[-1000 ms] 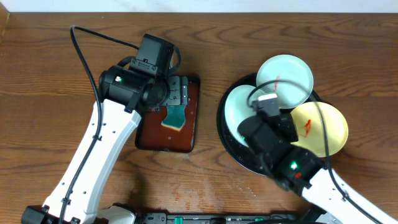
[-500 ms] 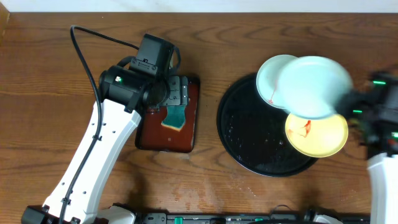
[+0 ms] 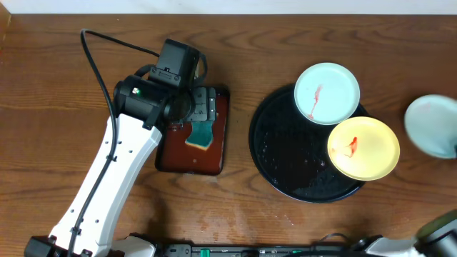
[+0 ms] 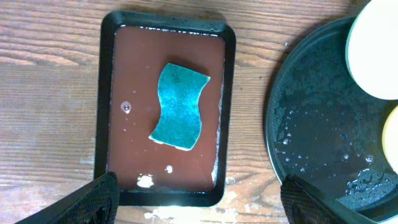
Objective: Clean dirty plates on tray and stack at the side
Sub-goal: 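Lift the green plate with right gripper and place it right of black tray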
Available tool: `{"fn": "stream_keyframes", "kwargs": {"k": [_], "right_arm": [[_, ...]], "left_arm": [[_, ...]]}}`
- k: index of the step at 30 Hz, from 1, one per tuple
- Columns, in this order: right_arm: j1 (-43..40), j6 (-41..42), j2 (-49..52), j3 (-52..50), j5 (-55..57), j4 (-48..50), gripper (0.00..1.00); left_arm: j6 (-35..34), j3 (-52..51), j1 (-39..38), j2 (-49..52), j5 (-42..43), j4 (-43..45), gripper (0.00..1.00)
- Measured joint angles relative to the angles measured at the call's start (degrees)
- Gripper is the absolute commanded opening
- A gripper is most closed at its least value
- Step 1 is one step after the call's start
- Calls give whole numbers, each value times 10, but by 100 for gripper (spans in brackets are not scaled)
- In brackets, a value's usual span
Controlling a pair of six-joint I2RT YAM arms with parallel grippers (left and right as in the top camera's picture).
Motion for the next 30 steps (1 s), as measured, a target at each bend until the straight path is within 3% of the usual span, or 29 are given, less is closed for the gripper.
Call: {"fn": "stream_keyframes", "kwargs": {"k": [3,4,5,6,8,14,17,21,25,30], "right_arm": [[0,-20,42,0,8,0,2],[0,-25,51,0,11,-1,15],[0,-30,59,0,14,-1,35],[0,-36,64,0,15,2,43],[-1,-43,67,-1,7,7,51],[29,-84,-27,-1,-106,-16,46],[92,-122,-110,2,-105,-73,56],[202,-151,-163,4,-2,-129,56],[272,-162,-149,-21,92,-104,60],[292,-168,-101,-61,162,-65,49]], "left_arm": [[0,0,0,0,0,0,84],[0,0,0,0,0,0,84],[0,0,0,0,0,0,84],[0,0,0,0,0,0,83],[0,0,0,0,0,0,83],[0,0,0,0,0,0,84],[0,0,0,0,0,0,84],[0,0,0,0,0,0,84],[0,0,0,0,0,0,84],[0,0,0,0,0,0,84]]}}
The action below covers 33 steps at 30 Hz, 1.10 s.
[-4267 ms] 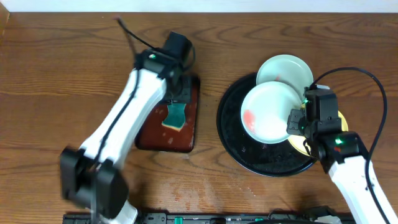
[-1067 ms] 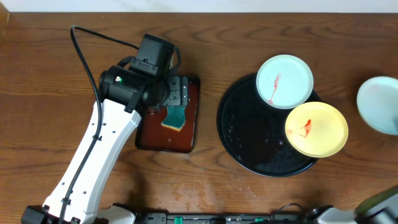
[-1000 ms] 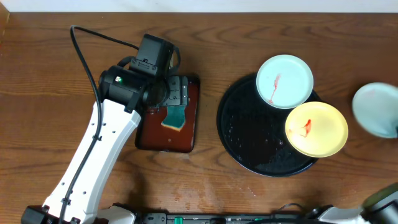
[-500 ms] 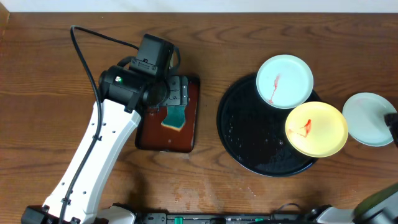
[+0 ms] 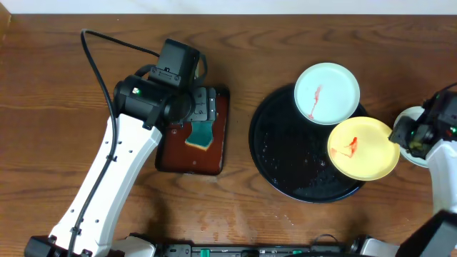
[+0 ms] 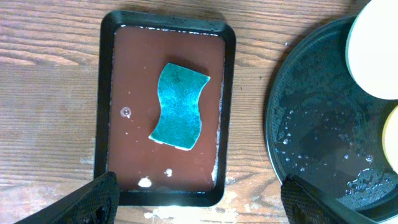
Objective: Clean dirty plates on tray and stack at the side
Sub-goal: 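Lift the green plate with right gripper and place it right of black tray, then grasp the yellow plate rim with the right gripper and pull it toward center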
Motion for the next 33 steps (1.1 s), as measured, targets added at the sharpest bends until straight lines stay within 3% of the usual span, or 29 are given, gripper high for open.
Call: {"fn": "stream_keyframes", "kwargs": {"k": [3,7,12,13,17,25,33], "right_arm": [[0,-1,33,-6,21,-1,38],[0,-3,45,-6,29,-14,32],[0,-4,45,-12,22,-35,33],[0,-2,45,-16,22,-32,30],[0,9,45,-50,21,-2,2],[-1,18,12,-49,-16,-50,1],[35,19,-137,-25,-86,-143,1]], "left_arm": [[0,0,0,0,0,0,84],[0,0,0,0,0,0,84],[0,0,0,0,0,0,84],[0,0,0,0,0,0,84],[0,0,0,0,0,0,84],[0,0,0,0,0,0,84],[0,0,0,0,0,0,84]]}}
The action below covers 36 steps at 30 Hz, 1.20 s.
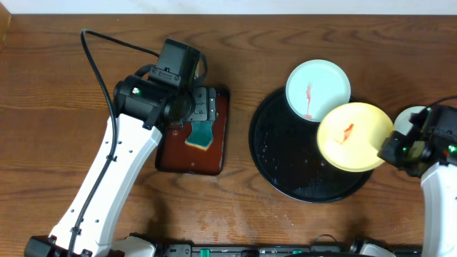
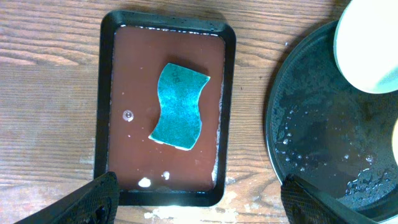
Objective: Clean dirty plates on tray and stack at the side
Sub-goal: 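Grasp the yellow plate rim with the right gripper and pull it toward center, then grasp the sponge in the brown tray with the left gripper and lift it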
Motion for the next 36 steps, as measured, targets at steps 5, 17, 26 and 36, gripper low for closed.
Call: {"fn": "stream_keyframes", "kwargs": {"k": [5,17,26,36], "right_arm": [[104,-2,-9,-16,-40,25,1],[238,36,112,-131,-51,180,33],[238,-22,82,-49,-26,108,41],[238,-46,22,0,-99,64,38]], "left_arm": [[0,0,0,0,0,0,84],[0,0,0,0,0,0,84],[-1,0,0,0,0,-1,84],[-2,-50,0,18,0,40,79]]}}
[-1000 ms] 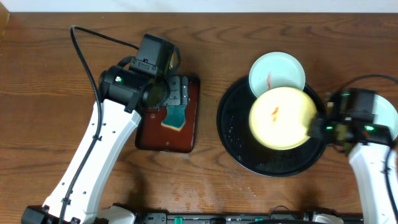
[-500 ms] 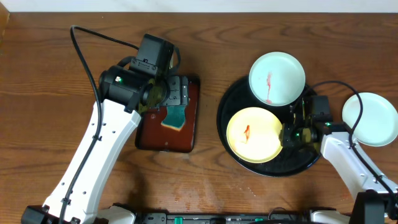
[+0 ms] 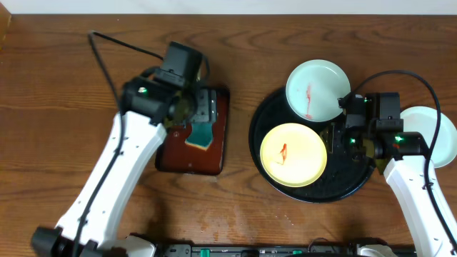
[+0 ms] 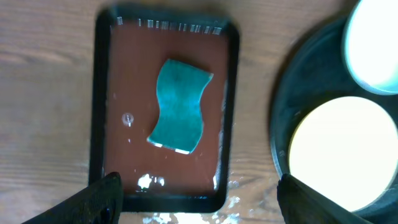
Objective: Clean dirty plates on tray and stack at the side
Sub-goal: 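Grasp the sponge in the brown tray with the left gripper and lift it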
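A yellow plate with a small red stain lies in the middle of the round black tray. My right gripper is at its right rim, shut on it. A pale green plate with a red smear rests on the tray's far rim. My left gripper hangs open above the teal sponge, which lies in brown water in a small rectangular black tray. The left wrist view also shows the yellow plate and the pale green plate.
A clean pale plate sits on the table to the right of the round tray, partly under my right arm. Water drops lie on the wood by the sponge tray's near corner. A black cable trails from the left arm.
The yellow plate has gone from the tray's right rim to the tray's middle, with my right gripper following to the left. My left arm has shifted slightly above the sponge tray.
At first both dirty plates lay on the tray's right side and the right arm was nearly out of view. Then my right gripper was at the yellow plate's right edge. Then that plate sat shifted left with the green plate nudged, and now it lies mid-tray.
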Available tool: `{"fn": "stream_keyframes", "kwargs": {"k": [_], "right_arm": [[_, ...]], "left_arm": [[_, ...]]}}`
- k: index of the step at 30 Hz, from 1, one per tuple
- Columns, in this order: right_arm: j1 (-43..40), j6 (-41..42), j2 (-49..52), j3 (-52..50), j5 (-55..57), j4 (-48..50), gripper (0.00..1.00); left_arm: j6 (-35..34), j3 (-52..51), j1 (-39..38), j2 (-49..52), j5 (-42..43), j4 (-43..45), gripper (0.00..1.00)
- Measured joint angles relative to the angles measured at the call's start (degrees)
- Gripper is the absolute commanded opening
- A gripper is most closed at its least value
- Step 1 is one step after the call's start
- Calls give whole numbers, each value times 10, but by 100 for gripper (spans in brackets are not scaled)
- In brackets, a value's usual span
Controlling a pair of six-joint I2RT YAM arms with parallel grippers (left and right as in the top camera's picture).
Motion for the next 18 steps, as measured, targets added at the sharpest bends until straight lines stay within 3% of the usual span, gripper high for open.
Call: {"fn": "stream_keyframes", "kwargs": {"k": [2,8,11,14,16,18], "right_arm": [[0,0,0,0,-6,-6,39],[0,0,0,0,-12,-13,39],[0,0,0,0,-13,-15,39],[0,0,0,0,-13,-15,38],[0,0,0,0,-14,-15,38],[0,0,0,0,-14,-15,37]], "left_arm": [[0,-40,0,23,0,30,79],[0,-148,11,122,0,107,66],[1,-168,24,159,-1,128,43],[9,-169,31,182,3,151,27],[12,-169,31,190,10,156,7],[14,-169,31,193,19,159,8]]}}
